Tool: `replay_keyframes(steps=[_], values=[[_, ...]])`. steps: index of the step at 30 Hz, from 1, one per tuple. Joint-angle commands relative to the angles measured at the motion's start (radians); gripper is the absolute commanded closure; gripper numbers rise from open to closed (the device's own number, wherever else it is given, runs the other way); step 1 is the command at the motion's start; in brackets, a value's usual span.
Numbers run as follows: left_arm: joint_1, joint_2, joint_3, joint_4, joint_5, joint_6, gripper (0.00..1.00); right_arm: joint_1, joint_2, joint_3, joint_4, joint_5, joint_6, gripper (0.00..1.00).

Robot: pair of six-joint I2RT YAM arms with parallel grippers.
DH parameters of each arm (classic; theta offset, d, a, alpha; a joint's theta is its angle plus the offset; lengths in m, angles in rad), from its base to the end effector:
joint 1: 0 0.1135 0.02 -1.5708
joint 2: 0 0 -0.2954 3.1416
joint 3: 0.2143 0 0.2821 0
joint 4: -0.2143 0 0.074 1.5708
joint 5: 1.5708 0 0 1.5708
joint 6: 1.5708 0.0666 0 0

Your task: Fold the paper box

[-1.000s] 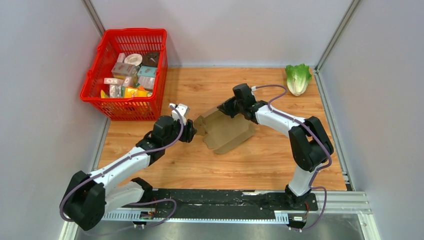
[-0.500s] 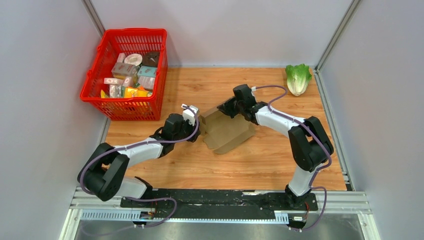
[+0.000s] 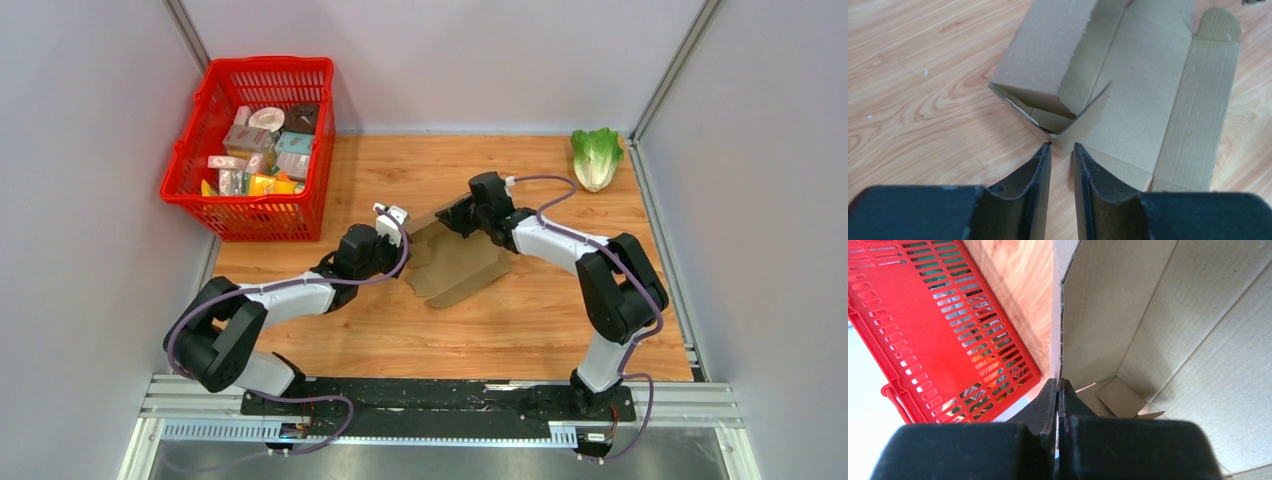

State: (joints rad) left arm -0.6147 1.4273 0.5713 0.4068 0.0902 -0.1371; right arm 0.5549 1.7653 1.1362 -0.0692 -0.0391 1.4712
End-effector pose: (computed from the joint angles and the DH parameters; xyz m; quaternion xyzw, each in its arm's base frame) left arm 0.2663 -0.1953 0.1761 0.2234 0.8163 -0.2306 0.4802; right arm 0.3751 0.2356 0.1993 0.3934 0.8164 0.3678 0.2086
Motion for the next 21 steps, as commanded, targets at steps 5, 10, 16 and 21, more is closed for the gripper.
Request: replay_keyframes(steps=[5, 10, 16, 21], values=[[-0.022, -0.005, -0.016, 0.15, -0.112, -0.079, 0.66, 0.02, -0.053, -0.133, 0.11, 0.024, -0.009, 1.0], [-0.033, 0.007, -0.06, 0.211, -0.113, -0.093, 0.64, 0.027, -0.052, -0.196, 0.215, 0.031, -0.034, 1.0], [-0.062, 0.012, -0.113, 0.267, -0.167, -0.107, 0.6, 0.028, -0.063, -0.248, 0.267, 0.038, -0.04, 1.0], [-0.106, 0.039, -0.125, 0.337, -0.242, -0.102, 0.58, 0.033, -0.069, -0.288, 0.318, 0.073, -0.048, 1.0]])
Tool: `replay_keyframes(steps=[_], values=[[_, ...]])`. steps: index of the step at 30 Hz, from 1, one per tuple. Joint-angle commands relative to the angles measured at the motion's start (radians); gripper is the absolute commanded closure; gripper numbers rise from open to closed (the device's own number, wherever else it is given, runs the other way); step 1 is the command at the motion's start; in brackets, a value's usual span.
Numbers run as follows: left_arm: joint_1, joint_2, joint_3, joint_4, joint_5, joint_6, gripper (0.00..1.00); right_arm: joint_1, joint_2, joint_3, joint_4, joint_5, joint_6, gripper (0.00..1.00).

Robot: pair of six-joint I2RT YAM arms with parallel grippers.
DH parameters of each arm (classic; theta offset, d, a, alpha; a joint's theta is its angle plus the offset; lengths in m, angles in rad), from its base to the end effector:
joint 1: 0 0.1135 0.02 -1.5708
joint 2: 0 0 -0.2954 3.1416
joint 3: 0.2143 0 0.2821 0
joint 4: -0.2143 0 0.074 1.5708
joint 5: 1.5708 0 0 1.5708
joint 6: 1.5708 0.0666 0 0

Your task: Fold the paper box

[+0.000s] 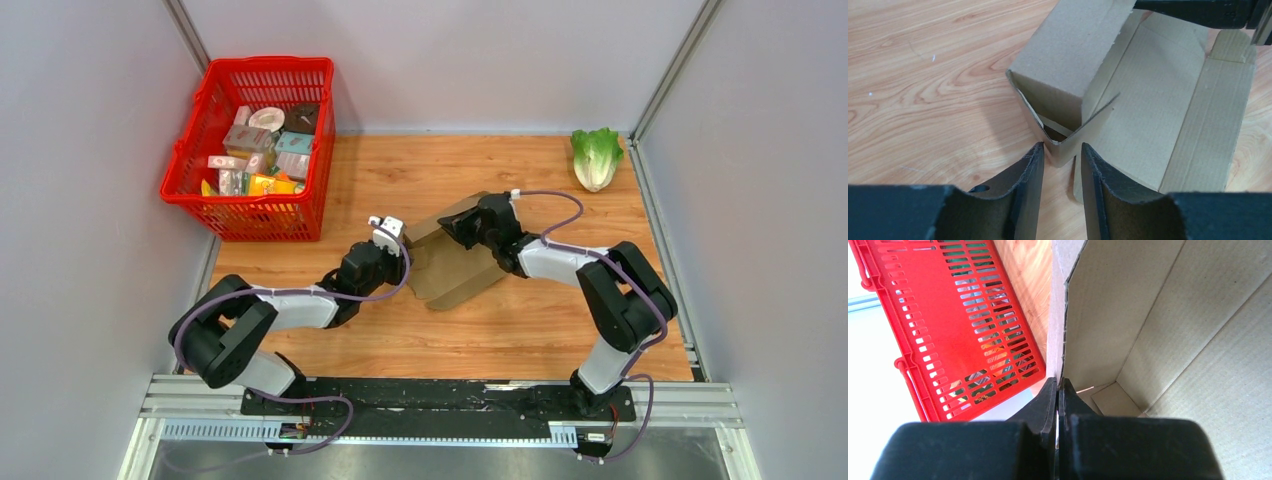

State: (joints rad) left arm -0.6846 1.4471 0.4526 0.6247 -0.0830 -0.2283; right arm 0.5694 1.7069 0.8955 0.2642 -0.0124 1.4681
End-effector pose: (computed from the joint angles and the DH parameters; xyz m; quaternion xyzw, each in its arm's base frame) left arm 0.2475 -0.1949 0.1575 0.1636 0.8083 -0.2181 0.5219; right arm 0.3478 0.2236 0.1744 0.3760 0.7866 0.4198 0.2522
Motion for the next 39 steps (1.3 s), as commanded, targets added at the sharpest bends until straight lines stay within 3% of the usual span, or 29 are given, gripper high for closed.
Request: replay_keyframes(steps=[1, 7, 13, 21, 31, 39], values=[[-0.039, 0.022, -0.009, 0.128, -0.078, -0.011, 0.57, 0.018, -0.009, -0.055, -0.017, 0.049, -0.048, 1.0], [-0.05, 0.07, -0.005, 0.191, -0.087, -0.013, 0.57, 0.02, 0.011, -0.079, 0.007, 0.045, -0.049, 1.0], [-0.09, 0.116, 0.037, 0.224, -0.187, 0.018, 0.59, 0.021, 0.002, -0.086, 0.007, 0.034, -0.029, 1.0], [-0.17, 0.174, 0.113, 0.179, -0.517, 0.056, 0.59, 0.029, 0.008, -0.076, -0.008, -0.023, 0.044, 1.0], [-0.196, 0.239, 0.221, 0.07, -0.701, 0.063, 0.75, 0.034, 0.019, -0.049, -0.06, -0.057, 0.092, 1.0], [-0.197, 0.274, 0.288, -0.04, -0.845, 0.03, 0.66, 0.04, 0.023, -0.03, -0.094, -0.083, 0.118, 1.0]])
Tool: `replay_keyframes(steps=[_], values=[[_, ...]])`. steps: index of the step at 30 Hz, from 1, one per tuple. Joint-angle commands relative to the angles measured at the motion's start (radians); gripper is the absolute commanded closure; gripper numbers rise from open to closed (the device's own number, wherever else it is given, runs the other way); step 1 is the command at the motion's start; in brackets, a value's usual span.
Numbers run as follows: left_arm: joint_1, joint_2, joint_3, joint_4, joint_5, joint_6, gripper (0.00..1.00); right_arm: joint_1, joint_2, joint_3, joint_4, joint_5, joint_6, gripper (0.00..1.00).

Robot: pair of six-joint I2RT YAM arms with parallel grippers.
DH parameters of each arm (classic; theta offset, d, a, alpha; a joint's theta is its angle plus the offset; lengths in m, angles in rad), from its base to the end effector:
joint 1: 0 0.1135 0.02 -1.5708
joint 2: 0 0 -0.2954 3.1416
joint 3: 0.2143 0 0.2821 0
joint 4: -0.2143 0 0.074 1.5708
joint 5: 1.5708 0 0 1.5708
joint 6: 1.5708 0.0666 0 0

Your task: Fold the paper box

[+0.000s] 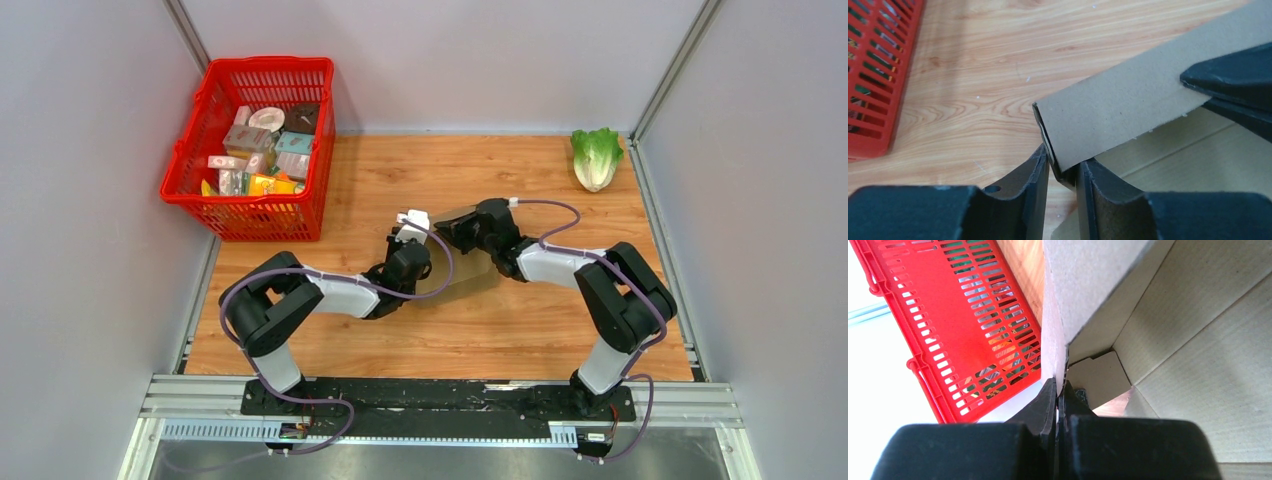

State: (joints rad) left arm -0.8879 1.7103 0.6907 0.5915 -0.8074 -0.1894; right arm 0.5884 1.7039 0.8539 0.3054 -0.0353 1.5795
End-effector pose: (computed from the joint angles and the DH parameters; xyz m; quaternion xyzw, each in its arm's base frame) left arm 0.2681 -0.2534 0.1528 0.0651 0.7995 0.0285 0.5964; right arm 0.3368 0.2275 0.1660 0.4066 0.7704 0.4410 0.2160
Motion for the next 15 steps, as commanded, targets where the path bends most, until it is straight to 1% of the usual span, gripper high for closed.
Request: replay_keyframes(steps=[1, 3, 4, 5, 7, 9, 10, 12, 13, 15], values=[[0.006, 0.021, 0.072, -0.036, -0.154, -0.01, 0.69, 0.019, 0.03, 0.014, -0.144, -0.067, 0.008, 1.0], [0.006, 0.032, 0.096, -0.074, -0.193, -0.01, 0.77, 0.022, 0.033, 0.02, -0.163, -0.077, 0.02, 1.0], [0.006, 0.035, 0.102, -0.081, -0.222, -0.01, 0.9, 0.021, 0.031, 0.02, -0.169, -0.077, 0.027, 1.0], [0.004, 0.037, 0.096, -0.067, -0.233, -0.012, 0.95, 0.024, 0.028, 0.022, -0.179, -0.075, 0.03, 1.0], [0.004, 0.04, 0.083, -0.02, -0.228, 0.002, 1.0, 0.028, 0.023, 0.036, -0.198, -0.069, 0.018, 1.0], [0.006, 0.043, 0.084, -0.012, -0.222, 0.004, 1.0, 0.031, 0.026, 0.074, -0.29, -0.068, -0.013, 1.0], [0.006, 0.045, 0.086, -0.013, -0.213, 0.001, 1.0, 0.034, 0.025, 0.098, -0.302, -0.064, -0.027, 1.0], [0.006, 0.041, 0.086, -0.015, -0.19, -0.013, 0.99, 0.034, 0.019, 0.093, -0.318, -0.072, -0.023, 1.0], [0.004, 0.035, 0.081, -0.013, -0.161, -0.015, 0.9, 0.034, 0.016, 0.082, -0.313, -0.074, -0.015, 1.0], [0.006, 0.031, 0.078, -0.015, -0.147, -0.025, 0.79, 0.034, 0.016, 0.08, -0.315, -0.084, -0.004, 1.0]])
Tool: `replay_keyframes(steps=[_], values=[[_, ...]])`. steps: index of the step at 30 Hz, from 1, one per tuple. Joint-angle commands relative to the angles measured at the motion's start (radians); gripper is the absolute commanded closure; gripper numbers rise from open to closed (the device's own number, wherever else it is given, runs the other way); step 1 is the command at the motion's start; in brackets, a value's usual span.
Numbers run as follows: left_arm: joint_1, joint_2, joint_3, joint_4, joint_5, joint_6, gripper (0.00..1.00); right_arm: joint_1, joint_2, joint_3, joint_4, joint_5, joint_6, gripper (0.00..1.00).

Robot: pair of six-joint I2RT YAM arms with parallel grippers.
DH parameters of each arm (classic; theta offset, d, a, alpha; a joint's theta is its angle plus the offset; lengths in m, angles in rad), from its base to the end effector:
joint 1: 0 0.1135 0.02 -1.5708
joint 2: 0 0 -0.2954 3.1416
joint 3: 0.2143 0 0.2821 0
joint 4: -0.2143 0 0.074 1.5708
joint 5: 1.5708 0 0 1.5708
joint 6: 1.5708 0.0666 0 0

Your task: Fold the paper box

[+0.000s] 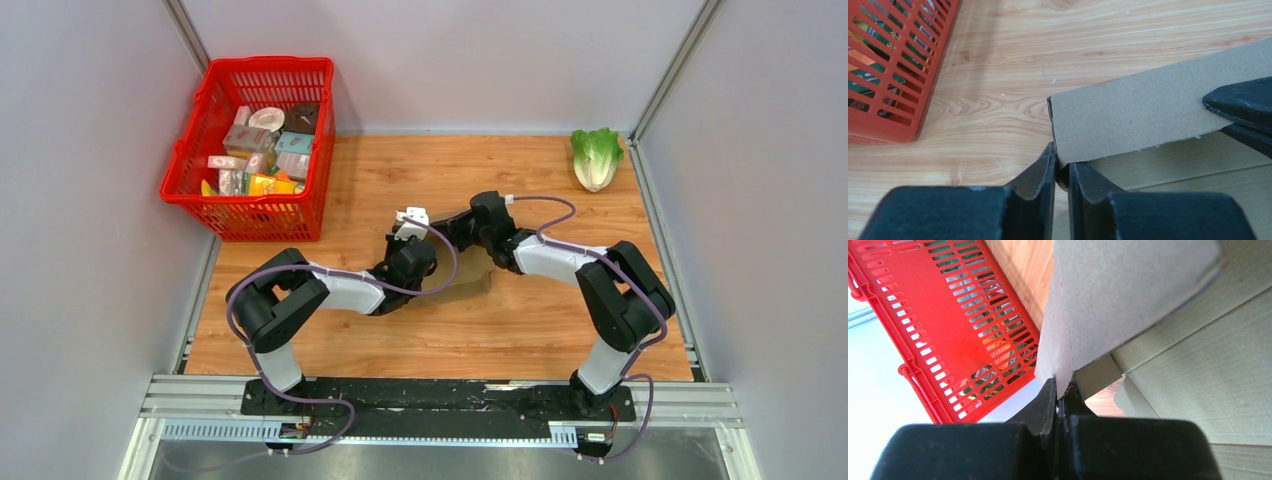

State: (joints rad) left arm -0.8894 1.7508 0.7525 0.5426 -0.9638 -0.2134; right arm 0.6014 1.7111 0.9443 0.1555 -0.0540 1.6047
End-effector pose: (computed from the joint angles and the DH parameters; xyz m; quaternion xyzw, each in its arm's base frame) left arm 0.2776 -0.2554 0.1556 0.0180 0.7907 0.0894 0.6054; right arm 0.3414 0.2386 0.1773 0.4155 0.7835 0.4226 0.1867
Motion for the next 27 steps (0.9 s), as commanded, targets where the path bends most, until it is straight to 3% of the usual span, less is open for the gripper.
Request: replay_keyframes(steps=[1, 4, 7, 10, 14, 15, 17, 20, 22, 27], values=[[0.007, -0.008, 0.019, 0.028, 0.008, -0.003, 0.74, 0.021, 0.008, -0.012, -0.165, -0.081, -0.028, 1.0], [0.007, 0.004, 0.025, 0.022, -0.003, 0.011, 0.8, 0.024, 0.016, -0.027, -0.113, -0.104, 0.001, 1.0], [0.007, 0.001, 0.019, 0.026, -0.012, 0.017, 1.0, 0.028, 0.009, -0.035, -0.111, -0.09, -0.002, 1.0], [0.007, -0.013, -0.027, 0.103, 0.01, 0.035, 1.0, 0.028, -0.02, -0.035, -0.129, -0.054, -0.055, 0.98], [0.007, -0.043, -0.102, 0.197, 0.045, 0.055, 1.0, 0.017, -0.085, -0.015, -0.198, 0.003, -0.254, 0.67], [0.006, -0.054, -0.128, 0.209, 0.051, 0.054, 1.0, 0.015, -0.1, -0.001, -0.217, 0.016, -0.376, 0.62], [0.007, -0.085, -0.153, 0.212, 0.06, 0.049, 1.0, 0.011, -0.155, 0.017, -0.287, 0.045, -0.509, 0.38], [0.007, -0.138, -0.203, 0.215, 0.092, 0.052, 1.0, 0.009, -0.237, 0.057, -0.388, 0.034, -0.783, 0.22], [0.007, -0.193, -0.247, 0.215, 0.114, 0.057, 1.0, 0.011, -0.275, 0.088, -0.448, 0.016, -0.956, 0.16], [0.007, -0.298, -0.341, 0.206, 0.143, 0.062, 1.0, 0.008, -0.353, 0.16, -0.64, -0.059, -1.112, 0.13]])
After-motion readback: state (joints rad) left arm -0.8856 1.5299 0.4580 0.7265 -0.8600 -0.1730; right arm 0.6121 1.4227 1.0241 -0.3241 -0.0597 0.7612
